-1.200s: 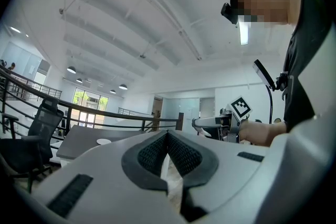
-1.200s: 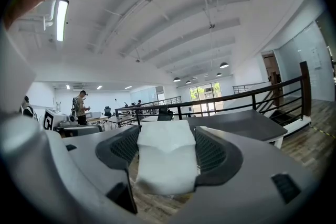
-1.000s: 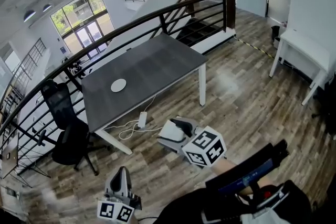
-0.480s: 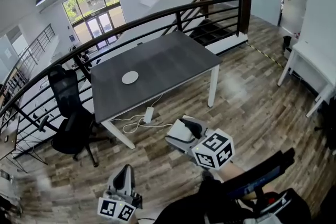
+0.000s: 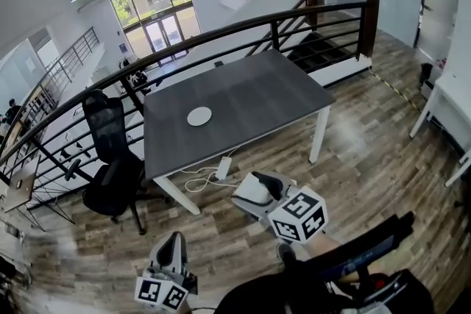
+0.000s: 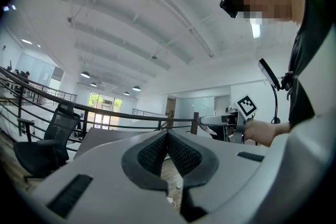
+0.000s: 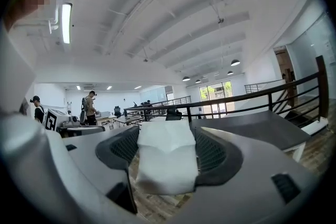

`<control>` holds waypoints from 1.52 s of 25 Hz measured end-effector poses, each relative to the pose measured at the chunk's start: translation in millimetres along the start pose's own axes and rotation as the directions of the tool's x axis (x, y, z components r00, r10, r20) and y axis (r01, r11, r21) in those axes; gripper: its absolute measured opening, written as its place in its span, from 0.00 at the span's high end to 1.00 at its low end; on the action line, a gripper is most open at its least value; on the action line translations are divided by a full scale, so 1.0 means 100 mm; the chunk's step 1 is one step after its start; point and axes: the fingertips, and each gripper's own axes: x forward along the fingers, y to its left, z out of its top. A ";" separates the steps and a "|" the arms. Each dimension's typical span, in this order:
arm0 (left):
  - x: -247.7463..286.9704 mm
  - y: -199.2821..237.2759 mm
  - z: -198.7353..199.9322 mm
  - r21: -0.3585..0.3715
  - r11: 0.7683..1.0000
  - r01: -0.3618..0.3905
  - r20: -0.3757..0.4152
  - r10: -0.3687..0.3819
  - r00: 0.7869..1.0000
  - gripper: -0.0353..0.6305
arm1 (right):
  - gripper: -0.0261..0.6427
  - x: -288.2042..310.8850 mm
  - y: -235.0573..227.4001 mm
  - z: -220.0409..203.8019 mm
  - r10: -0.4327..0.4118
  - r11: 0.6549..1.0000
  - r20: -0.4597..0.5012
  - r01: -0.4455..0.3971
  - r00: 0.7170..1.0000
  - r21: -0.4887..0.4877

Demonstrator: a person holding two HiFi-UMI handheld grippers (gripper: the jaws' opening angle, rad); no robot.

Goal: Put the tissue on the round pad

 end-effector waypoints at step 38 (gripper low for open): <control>2.40 -0.09 0.03 0.072 0.990 -0.118 -0.034 0.120 0.992 0.94 | 0.46 0.88 -2.30 0.36 0.173 0.985 0.000 -0.172 0.985 0.029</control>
